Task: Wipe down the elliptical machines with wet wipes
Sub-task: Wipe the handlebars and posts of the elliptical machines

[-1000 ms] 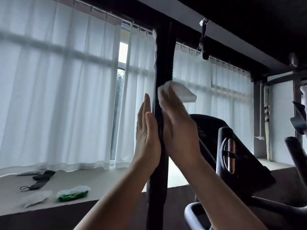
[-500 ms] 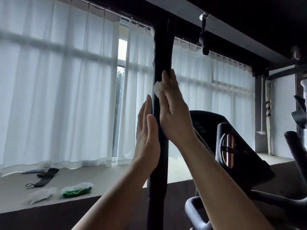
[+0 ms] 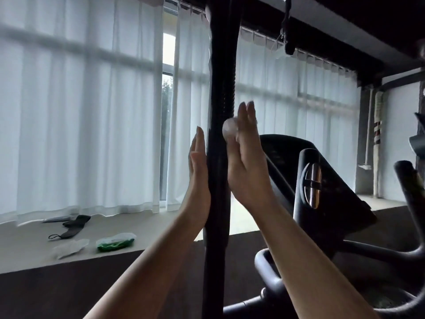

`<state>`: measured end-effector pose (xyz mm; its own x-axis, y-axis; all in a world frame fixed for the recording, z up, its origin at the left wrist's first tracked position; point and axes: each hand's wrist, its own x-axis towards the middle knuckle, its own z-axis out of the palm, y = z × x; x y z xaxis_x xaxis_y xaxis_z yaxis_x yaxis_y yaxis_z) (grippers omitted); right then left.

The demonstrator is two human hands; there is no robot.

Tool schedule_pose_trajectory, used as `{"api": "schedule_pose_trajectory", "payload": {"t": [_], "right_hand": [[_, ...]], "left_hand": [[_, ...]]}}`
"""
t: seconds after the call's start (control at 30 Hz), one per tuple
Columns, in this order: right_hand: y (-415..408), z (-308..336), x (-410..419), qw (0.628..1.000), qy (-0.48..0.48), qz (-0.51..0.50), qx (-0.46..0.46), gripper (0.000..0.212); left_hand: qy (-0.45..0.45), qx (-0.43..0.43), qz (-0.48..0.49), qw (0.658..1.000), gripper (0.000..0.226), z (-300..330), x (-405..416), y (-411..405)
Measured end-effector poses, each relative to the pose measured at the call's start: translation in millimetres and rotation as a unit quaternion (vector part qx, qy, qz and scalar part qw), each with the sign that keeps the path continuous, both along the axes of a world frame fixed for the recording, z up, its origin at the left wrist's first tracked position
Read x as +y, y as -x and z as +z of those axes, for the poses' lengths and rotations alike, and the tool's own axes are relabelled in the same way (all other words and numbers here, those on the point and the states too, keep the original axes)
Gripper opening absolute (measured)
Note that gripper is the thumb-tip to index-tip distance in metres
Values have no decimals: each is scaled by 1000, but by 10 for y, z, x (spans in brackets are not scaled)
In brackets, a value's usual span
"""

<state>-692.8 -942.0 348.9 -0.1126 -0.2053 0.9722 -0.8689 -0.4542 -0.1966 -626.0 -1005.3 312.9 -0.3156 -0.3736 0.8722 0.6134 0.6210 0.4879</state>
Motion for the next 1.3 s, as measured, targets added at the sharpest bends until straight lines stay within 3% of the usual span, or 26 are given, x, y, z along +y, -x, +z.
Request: {"api": "schedule_pose_trajectory", "payload": {"t": [0.13, 0.27, 0.43, 0.53, 0.63, 0.8, 1.0, 1.1, 1.2, 1.3], "right_hand": [[-129, 89, -119, 997, 38, -39, 58, 53], [-58, -756, -38, 997, -5, -57, 57, 58], [-190, -1599, 63, 993, -35, -91, 64, 58], [-184, -1473, 33, 988, -18, -116, 104, 54], [-106, -946, -29, 974, -2, -147, 173, 45], [49, -803, 116, 897, -27, -259, 358, 40], [67, -1857, 388, 745, -173, -275, 583, 38], [-39, -2234, 436, 674, -250, -273, 639, 54], [-78, -2073, 385, 679, -257, -239, 645, 49], [-10, -1439, 326, 710, -163, -262, 633, 36]], "left_hand": [[10, -50, -18, 999, 92, -285, -38, -127], [-13, -88, 28, 996, 75, -702, -124, -459], [-37, -118, 57, 991, 79, -1002, -72, -604], [-33, -119, 63, 990, 80, -1161, 11, -647], [-44, -111, 80, 990, 83, -1332, 12, -735], [-111, -45, 173, 978, 61, -1597, -10, -843], [-195, -53, 151, 968, 51, -2051, 190, -945], [-217, -86, 139, 962, 52, -2306, 273, -1006], [-234, -108, 134, 957, 52, -2539, 337, -1050], [-260, -123, 131, 949, 50, -2700, 400, -1076]]}}
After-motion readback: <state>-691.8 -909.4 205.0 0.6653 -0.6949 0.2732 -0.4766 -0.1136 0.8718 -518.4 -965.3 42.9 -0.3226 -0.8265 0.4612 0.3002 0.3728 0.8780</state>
